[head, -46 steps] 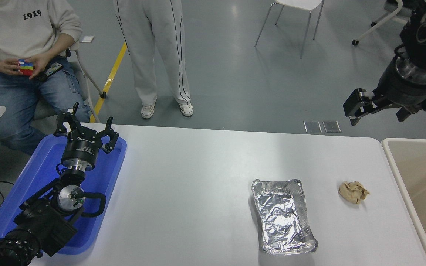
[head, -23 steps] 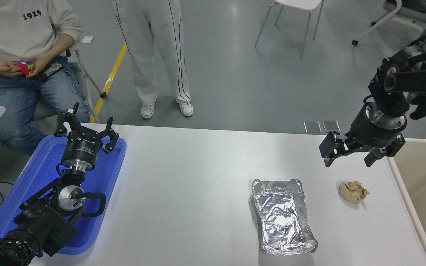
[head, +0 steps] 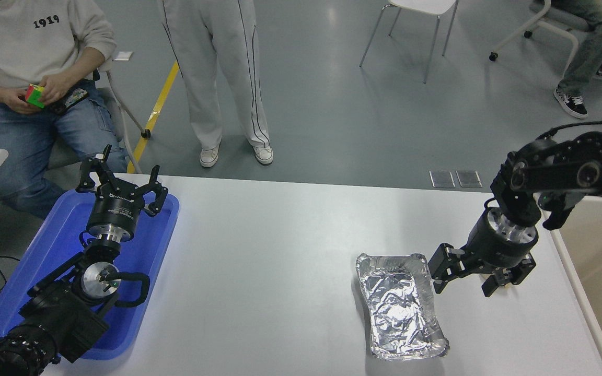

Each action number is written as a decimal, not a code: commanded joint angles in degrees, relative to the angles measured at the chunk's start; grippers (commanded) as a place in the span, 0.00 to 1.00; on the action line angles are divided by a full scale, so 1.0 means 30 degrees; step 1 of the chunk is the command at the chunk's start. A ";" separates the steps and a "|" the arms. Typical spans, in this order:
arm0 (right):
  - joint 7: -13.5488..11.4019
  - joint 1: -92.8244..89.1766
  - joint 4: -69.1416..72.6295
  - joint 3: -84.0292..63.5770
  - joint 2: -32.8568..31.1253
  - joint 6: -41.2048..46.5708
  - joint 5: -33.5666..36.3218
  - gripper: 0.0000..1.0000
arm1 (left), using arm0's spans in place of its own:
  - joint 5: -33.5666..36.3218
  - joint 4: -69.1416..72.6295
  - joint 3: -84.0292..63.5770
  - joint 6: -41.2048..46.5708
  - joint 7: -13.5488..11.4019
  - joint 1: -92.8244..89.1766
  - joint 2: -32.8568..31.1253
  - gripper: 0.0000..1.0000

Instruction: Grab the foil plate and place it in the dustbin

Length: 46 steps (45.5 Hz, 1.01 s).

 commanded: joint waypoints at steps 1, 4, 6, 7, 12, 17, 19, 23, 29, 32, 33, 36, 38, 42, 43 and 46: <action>0.0002 -0.2443 -0.0070 0.1066 0.0198 -0.4624 -0.0053 0.90 | 0.0001 -0.0001 0.0000 0.0000 0.0016 0.0001 0.0000 1.00; 0.0002 -0.2677 -0.0099 0.1066 0.0462 -0.6205 -0.0053 0.90 | 0.0001 -0.0001 0.0000 0.0000 0.0016 0.0001 0.0000 1.00; 0.0002 -0.2940 -0.0245 0.1066 0.0638 -0.7202 -0.0199 0.90 | 0.0001 -0.0001 0.0000 0.0000 -0.0014 0.0001 0.0000 1.00; 0.0002 -0.3116 -0.0333 0.1066 0.0725 -0.7584 -0.0345 0.90 | 0.0001 -0.0001 0.0000 0.0000 0.0015 0.0001 0.0000 1.00; 0.0002 -0.3673 -0.0684 0.1154 0.1019 -0.8320 -0.1282 0.90 | 0.0001 -0.0001 0.0000 0.0000 -0.0013 0.0001 0.0000 1.00; 0.0031 -0.4141 -0.1152 0.1592 0.1165 -0.8408 -0.1460 0.90 | 0.0001 -0.0001 0.0000 0.0000 0.0016 0.0001 0.0000 1.00; 0.0031 -0.4493 -0.1503 0.1681 0.1399 -0.8408 -0.1489 0.90 | 0.0001 -0.0001 0.0000 0.0000 0.0015 0.0001 0.0000 1.00; 0.0031 -0.5079 -0.2295 0.1740 0.2043 -0.8437 -0.1489 0.90 | 0.0001 -0.0001 0.0000 0.0000 0.0015 0.0001 0.0000 1.00; 0.0031 -0.5490 -0.2530 0.1740 0.2601 -0.8437 -0.1489 0.90 | 0.0001 -0.0001 0.0000 0.0000 0.0016 0.0001 0.0000 1.00; 0.0031 -0.5607 -0.2531 0.1740 0.2689 -0.8437 -0.1489 0.90 | 0.0001 -0.0001 0.0000 0.0000 0.0016 0.0001 0.0000 1.00; 0.0031 -0.5695 -0.2560 0.1711 0.2747 -0.8437 -0.1489 0.90 | 0.0001 -0.0001 0.0000 0.0000 0.0016 0.0001 0.0000 1.00; 0.0002 -0.6046 -0.2618 0.1682 0.2953 -0.8437 -0.1518 0.90 | 0.0001 -0.0001 0.0000 0.0000 0.0016 0.0001 0.0000 1.00; 0.0002 -0.6280 -0.2619 0.1652 0.3041 -0.8467 -0.1576 0.87 | 0.0001 -0.0001 0.0000 0.0000 0.0016 0.0001 0.0000 1.00; 0.0002 -0.6428 -0.2619 0.1652 0.3041 -0.8496 -0.1869 0.81 | 0.0001 -0.0001 0.0000 0.0000 -0.0013 0.0001 0.0000 1.00; 0.0002 -0.6428 -0.2619 0.1623 0.3041 -0.8496 -0.1957 0.79 | 0.0001 -0.0001 0.0000 0.0000 0.0015 0.0001 0.0000 1.00; 0.0002 -0.6428 -0.2619 0.1564 0.3041 -0.8496 -0.2337 0.79 | 0.0001 -0.0001 0.0000 0.0000 0.0016 0.0001 0.0000 1.00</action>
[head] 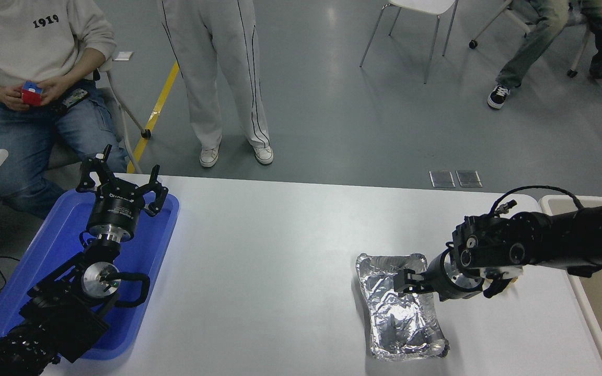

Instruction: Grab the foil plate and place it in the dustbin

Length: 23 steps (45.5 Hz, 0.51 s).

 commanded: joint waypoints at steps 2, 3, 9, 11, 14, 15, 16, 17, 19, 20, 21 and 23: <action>-0.0014 -0.0578 -0.0175 -0.0085 0.0306 -0.0122 -0.0784 0.78 | 0.0001 0.0000 0.0000 0.0000 0.0004 0.0000 0.0000 1.00; -0.0014 -0.0578 -0.0175 -0.0085 0.0306 -0.0122 -0.0813 0.76 | 0.0001 0.0000 0.0000 0.0000 0.0004 0.0000 0.0000 1.00; -0.0043 -0.0548 -0.0146 -0.0173 0.0277 -0.0093 -0.0784 0.51 | 0.0001 0.0000 0.0000 0.0000 0.0004 0.0000 0.0000 1.00; -0.0043 -0.0548 -0.0145 -0.0202 0.0219 -0.0064 -0.0726 0.38 | 0.0001 0.0000 0.0000 0.0000 -0.0025 0.0000 0.0000 1.00; -0.0043 -0.0519 -0.0145 -0.0320 0.0073 0.0024 -0.0638 0.18 | 0.0001 0.0000 0.0000 0.0000 0.0004 0.0000 0.0000 1.00; -0.0043 -0.0519 -0.0145 -0.0320 0.0043 0.0024 -0.0638 0.17 | 0.0001 0.0000 0.0000 0.0000 0.0004 0.0000 0.0000 1.00; -0.0043 -0.0519 -0.0145 -0.0320 0.0014 0.0024 -0.0551 0.16 | 0.0001 0.0000 0.0000 0.0000 0.0004 0.0000 0.0000 1.00; -0.0043 -0.0519 -0.0145 -0.0291 -0.0016 0.0024 -0.0492 0.14 | 0.0001 0.0000 0.0000 0.0000 0.0004 0.0000 0.0000 1.00; -0.0043 -0.0490 -0.0116 -0.0291 -0.0045 0.0082 -0.0433 0.05 | 0.0001 0.0000 0.0000 0.0000 0.0004 0.0000 0.0000 1.00; -0.0043 -0.0490 -0.0087 -0.0291 -0.0045 0.0112 -0.0433 0.01 | 0.0001 0.0000 0.0000 0.0000 0.0004 0.0000 0.0000 1.00; -0.0043 -0.0461 -0.0029 -0.0291 -0.0045 0.0112 -0.0433 0.00 | 0.0001 0.0000 0.0000 0.0000 0.0004 0.0000 0.0000 1.00; -0.0043 -0.0490 0.0089 -0.0291 -0.0045 0.0141 -0.0433 0.00 | 0.0001 0.0000 0.0000 0.0000 0.0004 0.0000 0.0000 1.00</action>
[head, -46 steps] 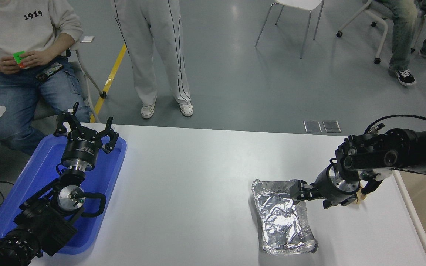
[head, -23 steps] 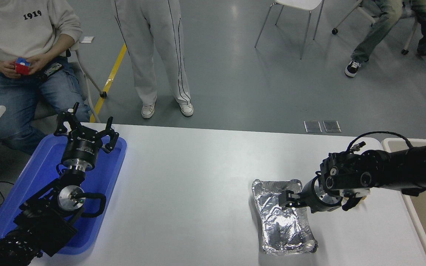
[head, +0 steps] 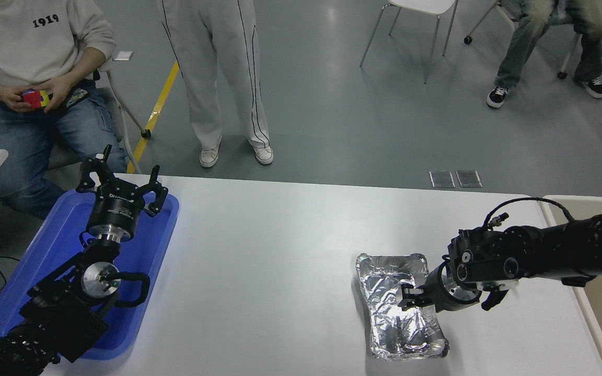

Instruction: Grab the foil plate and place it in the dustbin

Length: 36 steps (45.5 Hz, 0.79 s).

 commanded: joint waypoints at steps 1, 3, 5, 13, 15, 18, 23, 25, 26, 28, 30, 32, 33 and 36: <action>-0.0009 -0.0017 0.0251 -0.0060 -0.0122 0.0165 0.0111 0.00 | 0.0000 0.0000 0.0000 0.0000 0.0000 0.0000 0.0000 1.00; -0.0009 -0.0017 0.0281 -0.0060 -0.0122 0.0340 0.0140 0.00 | 0.0000 0.0000 0.0000 0.0000 0.0000 0.0000 0.0000 1.00; -0.0009 -0.0017 0.0252 -0.0060 -0.0122 0.0574 0.0140 0.00 | 0.0000 0.0000 0.0000 0.0000 0.0000 0.0000 0.0000 1.00; -0.0009 0.0012 0.0281 -0.0001 -0.0122 0.0868 0.0198 0.00 | 0.0000 0.0000 0.0000 0.0000 0.0000 0.0000 0.0000 1.00; -0.0009 0.0012 0.0281 -0.0001 -0.0122 0.0868 0.0198 0.00 | 0.0000 0.0000 0.0000 0.0000 0.0000 0.0000 0.0000 1.00; -0.0009 0.0012 0.0281 -0.0001 -0.0151 0.0956 0.0198 0.00 | 0.0000 0.0000 0.0000 0.0000 -0.0029 0.0000 0.0000 1.00; -0.0009 0.0188 0.0310 -0.0001 -0.0209 0.1044 0.0228 0.00 | 0.0000 0.0000 0.0000 0.0000 -0.0029 0.0000 0.0000 1.00; -0.0009 0.0246 0.0398 -0.0001 -0.0297 0.1190 0.0228 0.00 | 0.0000 0.0000 0.0000 0.0000 0.0000 0.0000 0.0000 1.00; -0.0009 0.0305 0.0427 -0.0001 -0.0355 0.1307 0.0228 0.00 | 0.0000 0.0000 0.0000 0.0000 0.0000 0.0000 0.0000 1.00; -0.0009 0.0509 0.0515 0.0028 -0.0589 0.1628 0.0228 0.00 | 0.0000 0.0000 0.0000 0.0000 0.0000 0.0000 0.0000 1.00; -0.0009 0.0802 0.0632 0.0028 -0.0823 0.2096 0.0228 0.00 | 0.0000 0.0000 0.0000 0.0000 -0.0029 0.0000 0.0000 1.00; -0.0009 0.1124 0.0749 -0.0001 -0.1000 0.2624 0.0228 0.00 | 0.0000 0.0000 0.0000 0.0000 0.0000 0.0000 0.0000 1.00; -0.0009 0.1242 0.0779 -0.0030 -0.1058 0.2858 0.0228 0.00 | 0.0000 0.0000 0.0000 0.0000 0.0000 0.0000 0.0000 1.00; -0.0038 0.1768 0.0867 -0.0060 -0.1205 0.3794 0.0315 0.00 | 0.0000 0.0000 0.0000 0.0000 0.0000 0.0000 0.0000 1.00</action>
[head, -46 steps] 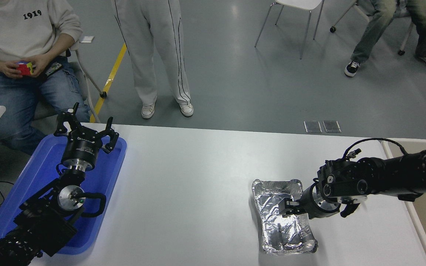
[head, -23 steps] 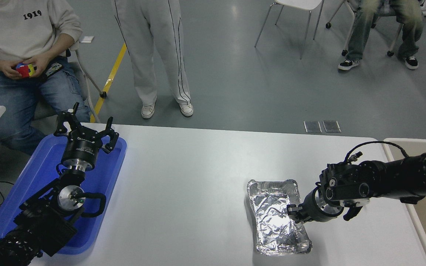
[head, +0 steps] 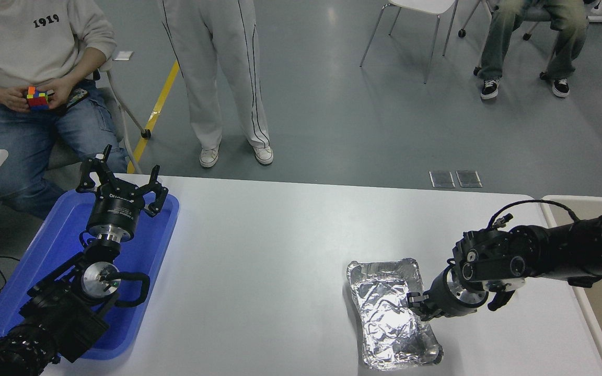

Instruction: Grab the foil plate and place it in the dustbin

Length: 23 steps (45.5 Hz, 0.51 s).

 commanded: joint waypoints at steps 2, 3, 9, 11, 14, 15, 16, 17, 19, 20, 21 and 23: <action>-0.0026 0.1511 0.0486 -0.0127 -0.0741 0.2653 0.0156 0.00 | 0.0001 0.0000 0.0000 0.0000 0.0003 0.0000 0.0000 1.00; -0.0026 0.1716 0.0545 -0.0185 -0.0887 0.3004 0.0186 0.00 | 0.0001 0.0000 0.0000 0.0000 0.0003 0.0000 0.0000 1.00; 0.0003 0.3064 0.1364 -0.0537 -0.1941 0.4354 0.0274 0.00 | 0.0001 0.0000 0.0000 0.0000 0.0003 0.0000 0.0000 1.00; -0.0026 0.3444 0.1686 -0.0537 -0.2293 0.4589 0.0274 0.00 | 0.0001 0.0000 0.0000 0.0000 0.0003 0.0000 0.0000 1.00; -0.0026 0.4059 0.2184 -0.0683 -0.2586 0.4882 0.0303 0.00 | 0.0001 0.0000 0.0000 0.0000 0.0003 0.0000 0.0000 1.00; -0.0026 0.4323 0.2331 -0.0742 -0.2704 0.4970 0.0332 0.00 | 0.0001 0.0000 0.0000 0.0000 0.0003 0.0000 0.0000 1.00; -0.0026 0.4615 0.2536 -0.0858 -0.2821 0.5116 0.0420 0.00 | 0.0001 0.0000 0.0000 0.0000 0.0003 0.0000 0.0000 1.00; 0.0003 0.4908 0.2741 -0.0946 -0.2938 0.5291 0.0507 0.00 | 0.0001 0.0000 0.0000 0.0000 0.0003 0.0000 0.0000 1.00; 0.0003 0.5524 0.3005 -0.1210 -0.3085 0.5701 0.0683 0.00 | 0.0001 0.0000 0.0000 0.0000 0.0003 0.0000 0.0000 1.00; 0.0003 0.5817 0.3093 -0.1298 -0.3144 0.5935 0.0800 0.00 | 0.0001 0.0000 0.0000 0.0000 0.0003 0.0000 0.0000 1.00; 0.0003 0.6110 0.3123 -0.1415 -0.3144 0.6170 0.0975 0.00 | 0.0001 0.0000 0.0000 0.0000 0.0003 0.0000 0.0000 1.00; 0.0003 0.6608 0.3124 -0.1620 -0.3173 0.6784 0.1240 0.00 | 0.0001 0.0000 0.0000 0.0000 0.0003 0.0000 0.0000 1.00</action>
